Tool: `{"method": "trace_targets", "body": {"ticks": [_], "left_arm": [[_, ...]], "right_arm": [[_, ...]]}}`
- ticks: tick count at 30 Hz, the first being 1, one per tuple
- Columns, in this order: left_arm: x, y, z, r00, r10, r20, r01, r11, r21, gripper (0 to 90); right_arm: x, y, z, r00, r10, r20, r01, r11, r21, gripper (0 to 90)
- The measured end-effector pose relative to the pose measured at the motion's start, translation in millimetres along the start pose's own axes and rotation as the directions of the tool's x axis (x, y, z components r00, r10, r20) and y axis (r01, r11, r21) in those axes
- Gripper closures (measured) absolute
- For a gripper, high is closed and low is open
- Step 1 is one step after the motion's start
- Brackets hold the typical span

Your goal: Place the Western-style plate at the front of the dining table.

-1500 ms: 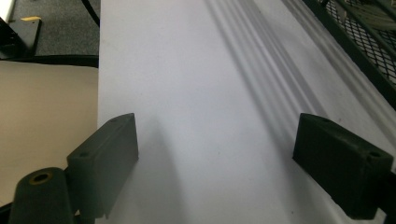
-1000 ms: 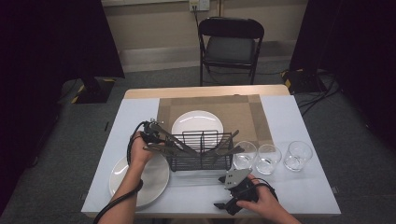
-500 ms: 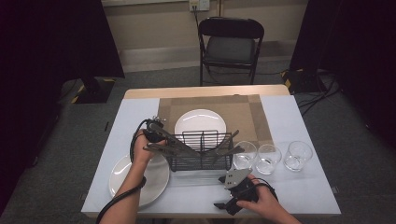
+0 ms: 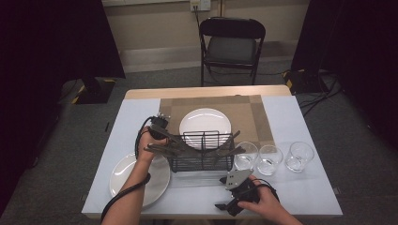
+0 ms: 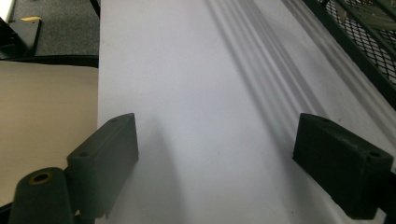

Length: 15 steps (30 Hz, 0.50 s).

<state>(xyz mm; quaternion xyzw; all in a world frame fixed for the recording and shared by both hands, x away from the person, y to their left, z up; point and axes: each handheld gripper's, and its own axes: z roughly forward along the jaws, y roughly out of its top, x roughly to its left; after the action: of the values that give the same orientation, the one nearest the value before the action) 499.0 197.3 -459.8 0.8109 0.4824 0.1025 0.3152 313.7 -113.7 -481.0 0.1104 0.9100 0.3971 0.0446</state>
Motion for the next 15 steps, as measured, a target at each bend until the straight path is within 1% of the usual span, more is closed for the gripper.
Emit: {"method": "trace_targets", "body": {"ticks": [1, 2, 3, 4, 5, 6, 9, 10, 11, 14, 15], "left_arm": [[-0.7, 0.9, 0.7, 1.0000, 0.003, -0.009, -0.003, 1.0000, -0.001, 23.7], [-0.5, 1.5, 1.6, 0.9999, 0.007, -0.010, -0.007, 1.0000, -0.002, 23.7], [-0.1, 2.0, 2.1, 1.0000, 0.002, 0.002, -0.002, 1.0000, -0.003, 23.6], [-0.7, 2.7, 2.7, 1.0000, -0.004, -0.002, 0.004, 1.0000, -0.002, 23.4], [-0.7, 3.4, 2.8, 0.9999, 0.007, -0.008, -0.007, 1.0000, -0.001, 23.6], [-1.5, 3.8, 3.9, 1.0000, 0.001, -0.001, -0.001, 1.0000, -0.009, 23.6], [-2.1, 6.3, 5.9, 1.0000, 0.006, -0.007, -0.006, 1.0000, -0.004, 23.3], [-1.8, 7.4, 6.4, 1.0000, 0.009, -0.002, -0.009, 1.0000, 0.001, 23.2], [-2.4, 8.4, 7.7, 1.0000, 0.006, 0.005, -0.006, 1.0000, -0.008, 23.4], [-3.4, 10.9, 10.0, 1.0000, 0.003, 0.004, -0.003, 1.0000, -0.006, 23.0], [-3.3, 11.6, 10.4, 1.0000, 0.008, 0.002, -0.008, 1.0000, -0.005, 23.0]], "right_arm": [[0.0, 0.0, 0.0, 1.0000, 0.000, 0.000, 0.000, 1.000, 0.000, 13.1], [0.0, 0.0, 0.0, 1.0000, 0.000, 0.000, 0.000, 1.000, 0.000, 13.1], [0.0, 0.0, 0.0, 1.0000, 0.000, 0.000, 0.000, 1.000, 0.000, 13.0], [0.0, 0.0, 0.0, 1.0000, 0.000, 0.000, 0.000, 1.000, 0.000, 13.1], [0.0, 0.0, 0.0, 1.0000, 0.000, 0.000, 0.000, 1.000, 0.000, 13.1], [0.0, 0.0, 0.0, 1.0000, 0.000, 0.000, 0.000, 1.000, 0.000, 13.0], [0.0, 0.0, 0.0, 1.0000, 0.000, 0.000, 0.000, 1.000, 0.000, 13.0], [-0.1, 0.0, 0.0, 1.0000, 0.000, 0.000, 0.000, 1.000, 0.000, 13.0], [0.0, 0.0, 0.0, 1.0000, 0.001, 0.000, -0.001, 1.000, 0.000, 13.0], [-0.1, 0.0, 0.0, 1.0000, 0.001, 0.000, -0.001, 1.000, 0.000, 13.0], [-0.1, 0.0, 0.0, 1.0000, 0.001, -0.001, -0.001, 1.000, 0.000, 13.0]]}}
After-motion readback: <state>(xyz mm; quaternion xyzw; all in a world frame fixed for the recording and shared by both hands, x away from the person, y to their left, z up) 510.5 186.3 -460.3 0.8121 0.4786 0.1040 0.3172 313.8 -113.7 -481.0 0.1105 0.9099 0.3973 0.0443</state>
